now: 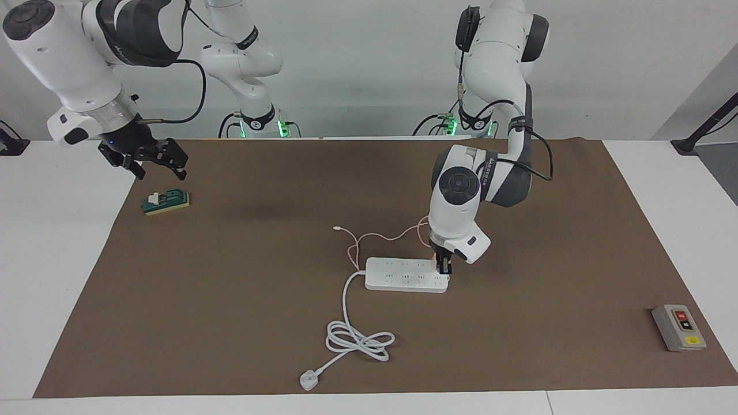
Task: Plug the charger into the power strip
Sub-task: 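Push the charger into the power strip socket with the left gripper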
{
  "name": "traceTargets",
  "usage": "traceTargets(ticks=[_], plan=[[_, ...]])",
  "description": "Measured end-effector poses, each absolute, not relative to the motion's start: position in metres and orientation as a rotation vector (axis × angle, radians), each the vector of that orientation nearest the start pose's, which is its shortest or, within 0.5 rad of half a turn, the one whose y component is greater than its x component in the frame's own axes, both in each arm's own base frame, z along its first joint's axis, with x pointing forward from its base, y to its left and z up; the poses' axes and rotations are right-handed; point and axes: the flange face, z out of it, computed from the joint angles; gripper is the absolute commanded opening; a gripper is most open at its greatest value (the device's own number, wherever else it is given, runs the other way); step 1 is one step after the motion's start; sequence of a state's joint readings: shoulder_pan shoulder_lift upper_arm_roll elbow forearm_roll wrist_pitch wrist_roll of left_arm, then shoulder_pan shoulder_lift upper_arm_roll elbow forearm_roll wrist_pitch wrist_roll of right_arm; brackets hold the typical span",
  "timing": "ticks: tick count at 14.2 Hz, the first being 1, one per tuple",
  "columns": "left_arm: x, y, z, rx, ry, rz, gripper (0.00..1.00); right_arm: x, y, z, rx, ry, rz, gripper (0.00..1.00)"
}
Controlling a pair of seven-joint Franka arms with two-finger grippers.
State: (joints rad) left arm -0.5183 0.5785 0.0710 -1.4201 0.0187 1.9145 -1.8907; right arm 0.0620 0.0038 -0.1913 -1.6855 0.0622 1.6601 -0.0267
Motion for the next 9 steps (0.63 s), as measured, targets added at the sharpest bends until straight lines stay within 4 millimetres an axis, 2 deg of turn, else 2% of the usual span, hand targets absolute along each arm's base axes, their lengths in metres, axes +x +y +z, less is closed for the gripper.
traceTargets(ticks=[9], plan=[[0.6258,-0.3105,0.3508,-2.304,-1.987,-0.027,0.0,0.5557,-0.0659,0.5759,-3.074,0.168,0.037,1.0]])
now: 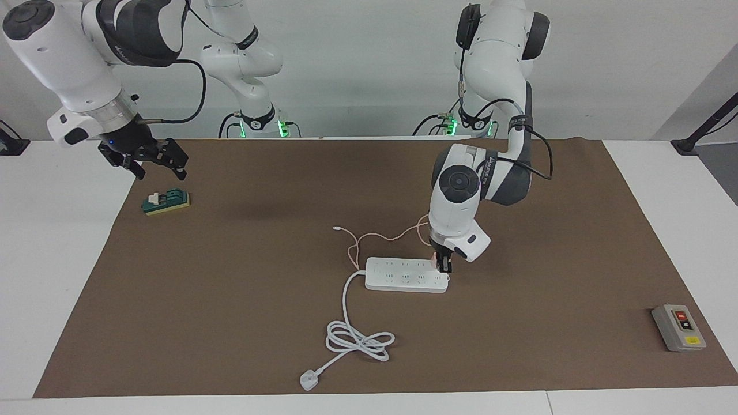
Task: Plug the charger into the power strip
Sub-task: 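Push the charger into the power strip socket with the left gripper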
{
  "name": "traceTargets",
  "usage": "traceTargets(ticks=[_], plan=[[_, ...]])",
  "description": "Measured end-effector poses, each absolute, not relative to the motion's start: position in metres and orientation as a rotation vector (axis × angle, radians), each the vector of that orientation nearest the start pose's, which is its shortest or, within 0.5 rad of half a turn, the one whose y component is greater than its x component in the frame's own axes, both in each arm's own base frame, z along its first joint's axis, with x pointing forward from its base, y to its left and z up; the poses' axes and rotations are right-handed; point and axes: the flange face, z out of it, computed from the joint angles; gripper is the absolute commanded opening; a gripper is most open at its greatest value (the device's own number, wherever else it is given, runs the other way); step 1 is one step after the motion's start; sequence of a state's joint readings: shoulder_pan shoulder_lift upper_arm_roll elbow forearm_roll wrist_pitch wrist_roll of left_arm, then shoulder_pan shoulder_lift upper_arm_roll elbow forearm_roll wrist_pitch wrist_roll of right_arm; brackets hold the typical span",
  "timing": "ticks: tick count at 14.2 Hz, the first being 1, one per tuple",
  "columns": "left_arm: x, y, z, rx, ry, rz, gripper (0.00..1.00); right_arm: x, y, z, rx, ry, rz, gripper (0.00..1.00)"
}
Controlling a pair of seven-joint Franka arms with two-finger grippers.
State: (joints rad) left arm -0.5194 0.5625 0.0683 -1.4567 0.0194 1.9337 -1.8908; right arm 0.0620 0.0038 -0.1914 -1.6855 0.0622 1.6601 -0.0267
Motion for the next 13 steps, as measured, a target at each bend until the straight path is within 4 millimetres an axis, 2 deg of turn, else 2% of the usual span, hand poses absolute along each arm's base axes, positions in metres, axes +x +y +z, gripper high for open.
traceTargets(ticks=[13], plan=[[0.6158,-0.3156,0.3425,-2.349,-1.962,-0.1,0.0,0.5557,-0.0659,0.576,-3.074,0.168,0.037,1.0]])
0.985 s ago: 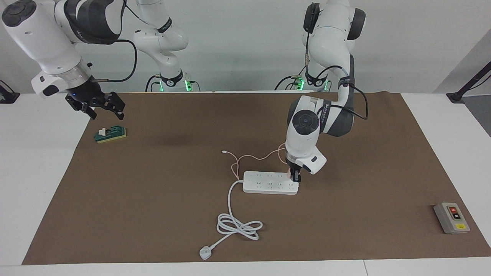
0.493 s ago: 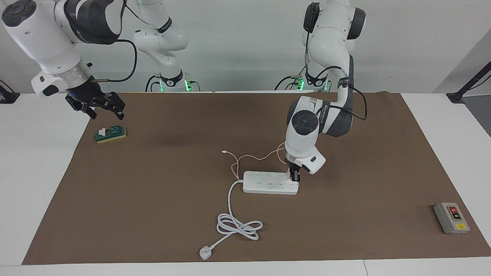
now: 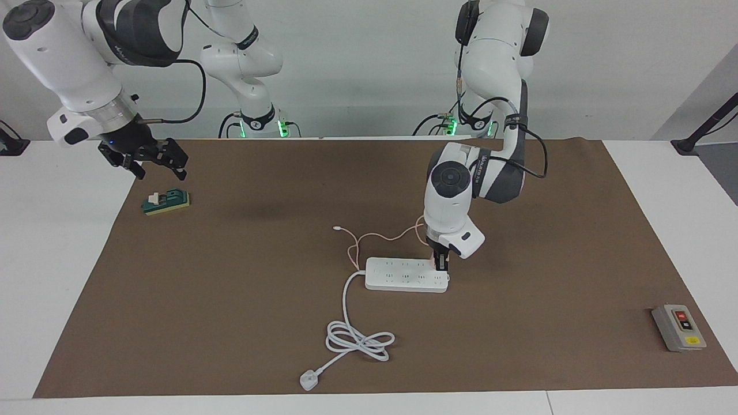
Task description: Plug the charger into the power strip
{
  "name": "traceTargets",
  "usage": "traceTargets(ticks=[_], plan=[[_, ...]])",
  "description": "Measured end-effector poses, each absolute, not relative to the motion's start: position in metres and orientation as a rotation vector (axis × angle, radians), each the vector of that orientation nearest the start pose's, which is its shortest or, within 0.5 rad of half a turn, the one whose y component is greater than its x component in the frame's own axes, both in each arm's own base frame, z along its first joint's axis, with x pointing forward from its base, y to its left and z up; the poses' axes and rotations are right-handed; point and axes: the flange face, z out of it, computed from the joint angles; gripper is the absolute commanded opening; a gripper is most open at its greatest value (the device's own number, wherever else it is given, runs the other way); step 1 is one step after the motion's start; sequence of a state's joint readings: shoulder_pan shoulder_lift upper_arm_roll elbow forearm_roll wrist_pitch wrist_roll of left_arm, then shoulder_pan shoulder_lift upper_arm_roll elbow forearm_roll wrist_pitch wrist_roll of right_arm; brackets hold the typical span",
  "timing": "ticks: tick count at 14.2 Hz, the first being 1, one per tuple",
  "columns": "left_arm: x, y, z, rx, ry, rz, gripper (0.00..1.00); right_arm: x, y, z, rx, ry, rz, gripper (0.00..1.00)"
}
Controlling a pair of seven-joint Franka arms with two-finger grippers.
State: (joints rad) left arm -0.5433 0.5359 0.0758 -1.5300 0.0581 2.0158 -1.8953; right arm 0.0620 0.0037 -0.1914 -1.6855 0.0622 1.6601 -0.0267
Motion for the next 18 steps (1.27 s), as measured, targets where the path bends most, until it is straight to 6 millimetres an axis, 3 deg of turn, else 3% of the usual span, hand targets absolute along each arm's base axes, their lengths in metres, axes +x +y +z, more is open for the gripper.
traceTargets(ticks=[5,8,18], plan=[[0.611,-0.314,0.342,-2.37,-1.972,-0.119,0.0,0.556,-0.067,0.578,-3.074,0.17,0.03,1.0],[0.602,-0.323,0.321,-2.393,-1.98,-0.176,0.0,0.556,-0.065,0.578,-3.078,0.164,0.028,1.0],[0.6,-0.323,0.321,-2.399,-1.982,-0.195,0.0,0.554,-0.068,0.579,-3.106,0.16,0.043,1.0]])
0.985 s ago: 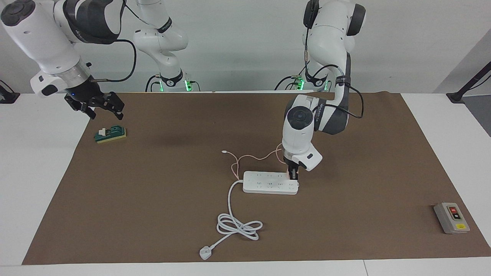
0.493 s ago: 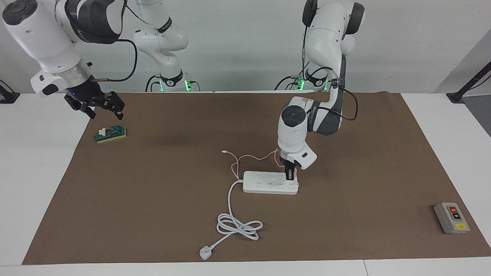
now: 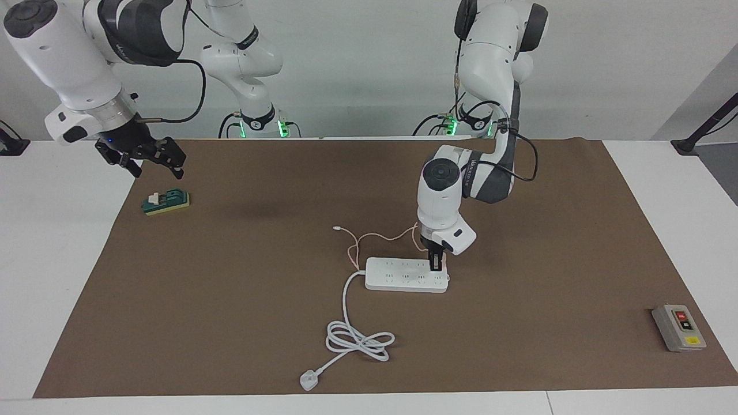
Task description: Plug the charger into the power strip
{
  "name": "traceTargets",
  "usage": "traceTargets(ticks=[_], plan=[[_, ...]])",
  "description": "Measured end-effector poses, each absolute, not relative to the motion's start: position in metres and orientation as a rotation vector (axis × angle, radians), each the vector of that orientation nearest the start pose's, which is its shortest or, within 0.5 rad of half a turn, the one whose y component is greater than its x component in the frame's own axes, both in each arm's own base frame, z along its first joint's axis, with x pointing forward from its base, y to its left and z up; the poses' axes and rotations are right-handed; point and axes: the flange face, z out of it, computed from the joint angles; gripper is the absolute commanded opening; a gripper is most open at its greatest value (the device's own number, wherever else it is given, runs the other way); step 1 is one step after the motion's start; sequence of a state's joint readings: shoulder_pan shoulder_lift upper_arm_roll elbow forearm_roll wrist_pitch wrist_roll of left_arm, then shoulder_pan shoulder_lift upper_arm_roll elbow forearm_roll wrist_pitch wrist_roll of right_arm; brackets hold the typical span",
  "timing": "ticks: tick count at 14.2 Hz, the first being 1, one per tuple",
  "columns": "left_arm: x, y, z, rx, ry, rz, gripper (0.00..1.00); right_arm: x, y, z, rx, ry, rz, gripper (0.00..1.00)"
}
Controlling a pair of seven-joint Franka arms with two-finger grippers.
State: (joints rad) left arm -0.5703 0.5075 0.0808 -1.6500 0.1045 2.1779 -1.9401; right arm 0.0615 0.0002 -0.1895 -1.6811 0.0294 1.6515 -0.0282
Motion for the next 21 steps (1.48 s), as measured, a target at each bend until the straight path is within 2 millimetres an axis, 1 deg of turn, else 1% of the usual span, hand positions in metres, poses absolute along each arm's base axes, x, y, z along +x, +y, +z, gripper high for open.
traceTargets(ticks=[2,3,4,5,6,7,10,11,13,14,16,18,20,21], plan=[[0.601,-0.322,0.322,-2.411,-1.963,-0.194,0.01,0.554,-0.068,0.579,-3.106,0.159,0.043,1.0],[0.601,-0.322,0.322,-2.417,-1.955,-0.191,0.54,0.554,-0.068,0.579,-3.106,0.159,0.043,1.0],[0.601,-0.322,0.322,-2.421,-1.95,-0.19,0.85,0.554,-0.068,0.579,-3.106,0.159,0.043,1.0],[0.601,-0.32,0.323,-2.421,-1.944,-0.189,1.0,0.554,-0.068,0.579,-3.106,0.159,0.043,1.0],[0.604,-0.313,0.327,-2.415,-1.943,-0.188,1.0,0.554,-0.068,0.579,-3.106,0.159,0.042,1.0],[0.608,-0.303,0.335,-2.412,-1.949,-0.191,1.0,0.554,-0.068,0.579,-3.106,0.159,0.042,1.0],[0.615,-0.276,0.371,-2.407,-1.981,-0.2,1.0,0.554,-0.068,0.579,-3.106,0.16,0.042,1.0],[0.615,-0.272,0.378,-2.404,-1.986,-0.201,1.0,0.554,-0.068,0.579,-3.106,0.159,0.042,1.0],[0.612,-0.27,0.396,-2.434,-1.958,-0.203,1.0,0.554,-0.068,0.579,-3.106,0.159,0.042,1.0],[0.608,-0.269,0.41,-2.476,-1.91,-0.206,1.0,0.554,-0.068,0.579,-3.106,0.159,0.042,1.0],[0.6,-0.263,0.452,-2.595,-1.776,-0.226,1.0,0.554,-0.068,0.579,-3.106,0.159,0.042,1.0],[0.593,-0.249,0.493,-2.709,-1.639,-0.261,1.0,0.554,-0.068,0.579,-3.106,0.159,0.042,1.0],[0.586,-0.222,0.528,-2.819,-1.421,-0.272,1.0,0.554,-0.068,0.579,-3.106,0.159,0.042,1.0],[0.583,-0.204,0.544,-2.871,-1.29,-0.259,1.0,0.554,-0.068,0.579,-3.106,0.159,0.042,1.0]])
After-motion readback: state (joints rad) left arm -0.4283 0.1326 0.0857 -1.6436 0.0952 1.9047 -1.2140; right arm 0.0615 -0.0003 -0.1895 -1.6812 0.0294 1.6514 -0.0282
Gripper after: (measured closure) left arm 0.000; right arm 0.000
